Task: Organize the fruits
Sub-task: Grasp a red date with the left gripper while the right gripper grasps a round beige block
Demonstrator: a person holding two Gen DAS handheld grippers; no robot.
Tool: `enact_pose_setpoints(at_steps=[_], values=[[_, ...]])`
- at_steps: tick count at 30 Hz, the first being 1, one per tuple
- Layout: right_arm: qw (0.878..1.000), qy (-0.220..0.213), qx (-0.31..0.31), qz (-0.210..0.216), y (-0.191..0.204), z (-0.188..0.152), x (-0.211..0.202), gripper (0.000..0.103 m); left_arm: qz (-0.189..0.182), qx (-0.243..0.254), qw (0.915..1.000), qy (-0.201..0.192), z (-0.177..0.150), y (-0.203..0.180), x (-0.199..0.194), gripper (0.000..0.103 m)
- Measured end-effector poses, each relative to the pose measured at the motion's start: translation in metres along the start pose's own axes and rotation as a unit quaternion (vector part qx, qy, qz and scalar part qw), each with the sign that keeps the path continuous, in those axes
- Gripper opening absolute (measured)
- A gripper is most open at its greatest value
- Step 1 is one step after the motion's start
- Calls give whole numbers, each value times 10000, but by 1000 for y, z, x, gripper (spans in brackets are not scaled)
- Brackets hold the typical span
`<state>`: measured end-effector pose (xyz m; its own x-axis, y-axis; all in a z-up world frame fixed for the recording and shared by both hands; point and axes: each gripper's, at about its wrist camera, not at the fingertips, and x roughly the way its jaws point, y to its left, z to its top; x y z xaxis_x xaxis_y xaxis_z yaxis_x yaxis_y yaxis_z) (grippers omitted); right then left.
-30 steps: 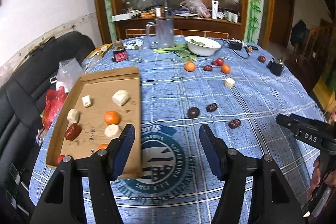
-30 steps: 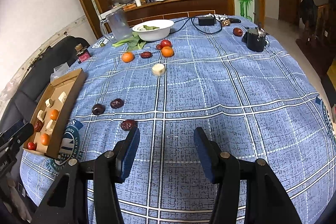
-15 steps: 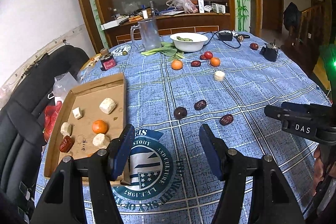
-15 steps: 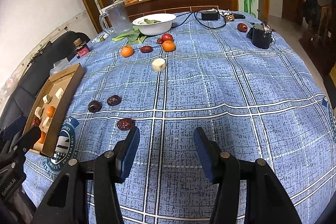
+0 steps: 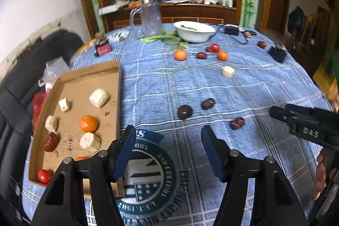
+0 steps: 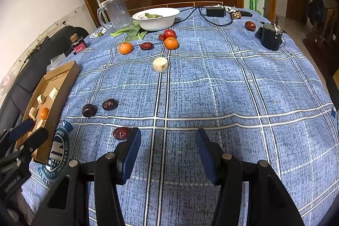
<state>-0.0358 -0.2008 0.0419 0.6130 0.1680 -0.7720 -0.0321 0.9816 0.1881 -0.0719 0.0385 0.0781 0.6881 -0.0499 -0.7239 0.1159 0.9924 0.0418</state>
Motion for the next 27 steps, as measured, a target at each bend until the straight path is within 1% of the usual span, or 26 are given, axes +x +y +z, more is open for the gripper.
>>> enact_pose_setpoints(at_steps=[2,5,7,11,13,15,17,20,23,27], values=[[10000,23,-70,-34,3,6,5,57,-67,-201,9997,84,3,12,10,63],[9998,87,-177,-79,7,18,16,57,-276,-483,9981,249,8,27,25,63],[9996,126,-235,-86,9,26,25,57,-342,-561,9975,273,11,30,31,62],[9994,135,-318,-100,11,45,44,57,-595,-424,9969,282,18,19,41,61],[9994,116,-313,-97,10,56,54,57,-708,-298,9966,312,21,10,48,56],[9995,92,-270,-128,8,65,64,57,-807,-197,9957,400,24,2,57,45],[9997,61,-216,-125,7,77,74,57,-940,-194,9942,489,27,-1,66,40],[9997,-16,-211,-129,8,91,87,57,-1038,-250,9929,520,29,0,76,39],[9996,-6,-253,-151,11,103,103,57,-1086,-250,9922,558,29,2,84,39],[9998,76,-172,-93,7,108,120,57,-1187,-151,9908,629,28,-3,96,38]])
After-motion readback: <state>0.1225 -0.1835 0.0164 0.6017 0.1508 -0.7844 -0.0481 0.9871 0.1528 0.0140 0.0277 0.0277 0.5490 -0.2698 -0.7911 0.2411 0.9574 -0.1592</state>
